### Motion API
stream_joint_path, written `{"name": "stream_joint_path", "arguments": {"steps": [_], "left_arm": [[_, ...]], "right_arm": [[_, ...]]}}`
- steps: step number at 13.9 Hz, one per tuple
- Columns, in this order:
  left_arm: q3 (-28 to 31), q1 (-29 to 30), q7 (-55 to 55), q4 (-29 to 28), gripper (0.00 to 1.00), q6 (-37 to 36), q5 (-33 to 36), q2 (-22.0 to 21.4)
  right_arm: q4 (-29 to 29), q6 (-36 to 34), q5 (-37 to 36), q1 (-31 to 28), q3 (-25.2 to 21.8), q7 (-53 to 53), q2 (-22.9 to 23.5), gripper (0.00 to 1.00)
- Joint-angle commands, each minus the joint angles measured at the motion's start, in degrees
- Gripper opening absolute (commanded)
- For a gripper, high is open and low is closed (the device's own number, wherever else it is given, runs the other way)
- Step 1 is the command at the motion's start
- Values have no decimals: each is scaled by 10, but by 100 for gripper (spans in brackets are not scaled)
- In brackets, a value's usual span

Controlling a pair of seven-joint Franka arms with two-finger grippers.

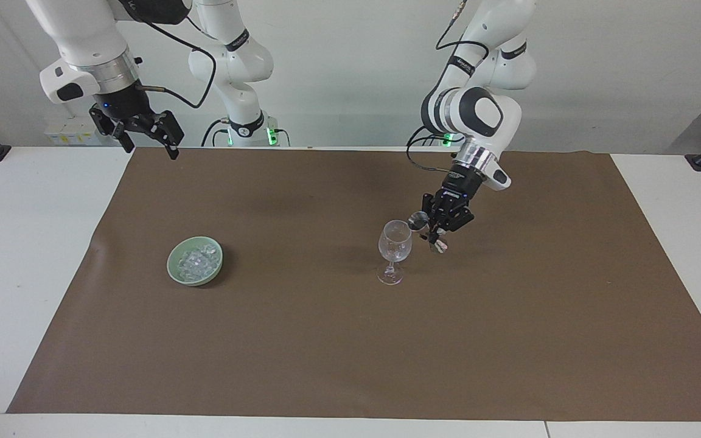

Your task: Pour wine and add ice with both arms

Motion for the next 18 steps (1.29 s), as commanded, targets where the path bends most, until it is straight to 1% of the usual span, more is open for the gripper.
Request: {"name": "stream_joint_path", "arguments": {"steps": [1,18], "left_arm": [[5,-17,21,24,0,31,-3,11],[4,-45,22,62,0,103,87,39]], "right_arm": [[-12,-6,13,-6,3,-9,-13,100],[-12,-6,13,-6,3,-9,-13,100]]}}
